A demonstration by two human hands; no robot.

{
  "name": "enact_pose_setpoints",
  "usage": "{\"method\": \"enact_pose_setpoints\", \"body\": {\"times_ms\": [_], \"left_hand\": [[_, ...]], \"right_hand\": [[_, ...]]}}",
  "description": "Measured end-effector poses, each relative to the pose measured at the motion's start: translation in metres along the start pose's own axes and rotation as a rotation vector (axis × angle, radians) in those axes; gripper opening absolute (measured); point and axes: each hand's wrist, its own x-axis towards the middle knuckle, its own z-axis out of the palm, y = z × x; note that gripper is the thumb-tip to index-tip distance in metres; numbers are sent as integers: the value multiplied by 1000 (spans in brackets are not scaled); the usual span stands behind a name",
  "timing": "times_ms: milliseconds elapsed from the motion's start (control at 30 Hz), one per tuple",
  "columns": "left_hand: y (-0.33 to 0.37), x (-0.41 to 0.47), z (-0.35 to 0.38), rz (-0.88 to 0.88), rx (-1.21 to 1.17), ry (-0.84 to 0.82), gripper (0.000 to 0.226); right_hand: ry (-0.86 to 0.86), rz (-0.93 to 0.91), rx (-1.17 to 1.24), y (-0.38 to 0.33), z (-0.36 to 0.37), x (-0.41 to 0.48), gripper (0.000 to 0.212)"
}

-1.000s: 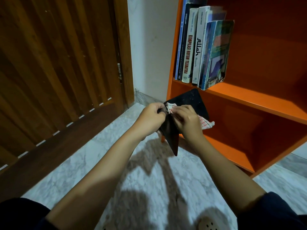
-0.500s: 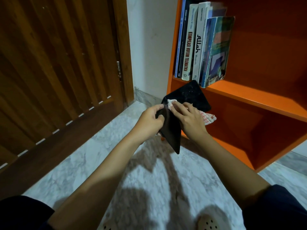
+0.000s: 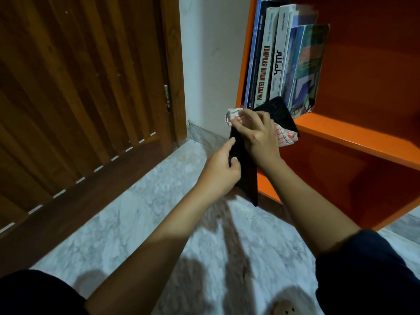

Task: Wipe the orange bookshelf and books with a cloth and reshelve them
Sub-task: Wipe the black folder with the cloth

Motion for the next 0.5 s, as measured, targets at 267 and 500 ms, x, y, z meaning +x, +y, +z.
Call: {"method": "enact_pose_setpoints", "body": {"times_ms": [267,500], "left_hand": [[0,9,-13,-13,-12,59,51],[-6,4,-14,-51,-70,80,48]], "right_hand": [[170,175,59,10,-1,14,43],[177,445,181,19,-1,14,48]]}}
